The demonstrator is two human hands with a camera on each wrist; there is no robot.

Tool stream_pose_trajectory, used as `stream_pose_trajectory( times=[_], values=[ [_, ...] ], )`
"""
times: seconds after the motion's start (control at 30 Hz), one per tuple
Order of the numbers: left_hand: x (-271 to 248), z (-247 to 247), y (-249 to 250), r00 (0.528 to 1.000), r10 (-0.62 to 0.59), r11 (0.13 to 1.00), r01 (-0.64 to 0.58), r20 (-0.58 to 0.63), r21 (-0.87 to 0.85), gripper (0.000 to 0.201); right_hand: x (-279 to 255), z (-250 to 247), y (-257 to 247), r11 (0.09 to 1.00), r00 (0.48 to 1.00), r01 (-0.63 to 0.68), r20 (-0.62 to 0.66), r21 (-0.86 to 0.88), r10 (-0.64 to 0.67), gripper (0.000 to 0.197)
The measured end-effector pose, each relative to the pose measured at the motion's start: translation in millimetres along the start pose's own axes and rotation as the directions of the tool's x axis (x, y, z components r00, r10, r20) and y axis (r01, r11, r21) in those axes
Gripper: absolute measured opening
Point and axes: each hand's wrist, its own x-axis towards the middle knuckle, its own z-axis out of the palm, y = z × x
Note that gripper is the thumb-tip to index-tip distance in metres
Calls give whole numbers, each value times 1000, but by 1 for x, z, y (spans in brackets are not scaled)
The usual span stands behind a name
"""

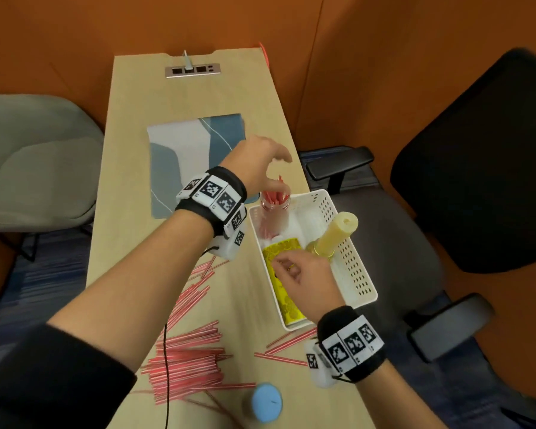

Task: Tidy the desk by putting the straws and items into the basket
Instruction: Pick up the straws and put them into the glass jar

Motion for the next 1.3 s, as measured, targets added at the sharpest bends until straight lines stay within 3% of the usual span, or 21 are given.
stream_pose_trajectory(
  times=[0.1,0.17,0.23,0.3,0.37,0.43,0.53,0.6,0.7,0.87,0.97,1.07,1.2,1.3],
  values=[
    [-21,14,-13,989,-44,994,30,-140,-104,44,-16,33,2,995,988,9,155,-97,6,7],
    [-46,26,-29,967,-125,979,84,-220,-187,34,-27,60,5,988,943,10,329,-155,42,10],
    [-80,43,-51,945,-257,946,203,-203,-253,24,-38,87,9,971,864,36,495,-235,88,19],
    [-122,67,-78,906,-407,889,365,-113,-274,15,-48,112,12,959,810,73,577,-275,104,30],
    [-167,91,-101,839,-544,817,524,-19,-239,12,-57,134,12,948,794,104,599,-301,103,38],
    [-209,112,-117,743,-666,722,662,57,-201,12,-63,151,15,933,795,125,596,-338,109,39],
    [-260,135,-133,577,-813,551,806,81,-217,14,-66,164,21,924,821,101,556,-367,131,22],
    [-284,147,-139,523,-846,491,838,98,-237,25,-67,165,26,929,842,73,522,-362,137,10],
    [-300,160,-143,537,-834,495,830,127,-258,29,-67,161,28,924,857,77,499,-373,130,7],
    [-299,163,-143,577,-811,543,802,91,-247,5,-66,141,23,960,862,22,492,-279,122,2],
    [-301,159,-142,585,-805,548,797,100,-254,3,-67,123,14,986,915,-89,381,-139,136,10],
    [-302,153,-139,599,-795,562,787,98,-257,5,-64,103,0,985,948,-174,269,1,168,6],
    [-300,141,-137,642,-764,600,740,56,-304,10,-53,84,-14,979,976,-166,161,114,147,7],
    [-295,131,-135,650,-760,607,713,5,-350,16,-40,67,-29,980,988,-124,115,157,106,6]
  ],
)
